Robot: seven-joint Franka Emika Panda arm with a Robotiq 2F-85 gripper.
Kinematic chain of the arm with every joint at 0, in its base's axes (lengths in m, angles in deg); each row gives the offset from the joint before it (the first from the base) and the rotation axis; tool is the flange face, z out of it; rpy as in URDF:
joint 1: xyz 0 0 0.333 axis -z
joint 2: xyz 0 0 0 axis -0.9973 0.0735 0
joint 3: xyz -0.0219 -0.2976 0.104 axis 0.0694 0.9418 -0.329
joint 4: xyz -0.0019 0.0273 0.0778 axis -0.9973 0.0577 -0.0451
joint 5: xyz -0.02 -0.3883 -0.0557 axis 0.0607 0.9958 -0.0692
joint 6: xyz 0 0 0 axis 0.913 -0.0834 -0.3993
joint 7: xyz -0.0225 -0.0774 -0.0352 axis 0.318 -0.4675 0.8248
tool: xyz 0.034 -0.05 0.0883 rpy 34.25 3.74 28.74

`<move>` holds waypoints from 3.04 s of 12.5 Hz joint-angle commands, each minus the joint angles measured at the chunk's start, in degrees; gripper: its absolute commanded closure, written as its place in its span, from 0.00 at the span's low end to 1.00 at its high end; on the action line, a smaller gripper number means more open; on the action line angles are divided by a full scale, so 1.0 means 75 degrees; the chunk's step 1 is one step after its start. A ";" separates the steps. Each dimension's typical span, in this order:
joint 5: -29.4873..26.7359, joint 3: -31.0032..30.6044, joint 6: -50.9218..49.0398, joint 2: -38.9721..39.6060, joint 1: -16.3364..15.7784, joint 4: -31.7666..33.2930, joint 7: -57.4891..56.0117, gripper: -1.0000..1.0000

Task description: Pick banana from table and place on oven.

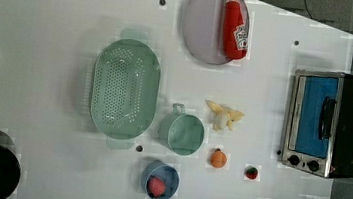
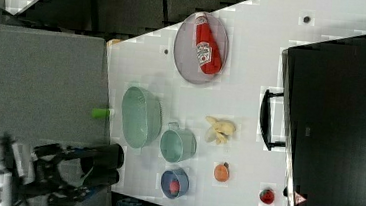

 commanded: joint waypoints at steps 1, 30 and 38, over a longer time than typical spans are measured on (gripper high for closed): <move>-0.0007 0.0009 0.0406 0.0800 0.0314 0.0036 -0.0518 0.00; -0.0006 -0.0277 0.9002 0.6763 0.0097 0.2527 -0.0483 0.74; -0.0010 -0.0323 0.6770 0.4126 0.0106 0.2161 -0.0483 0.76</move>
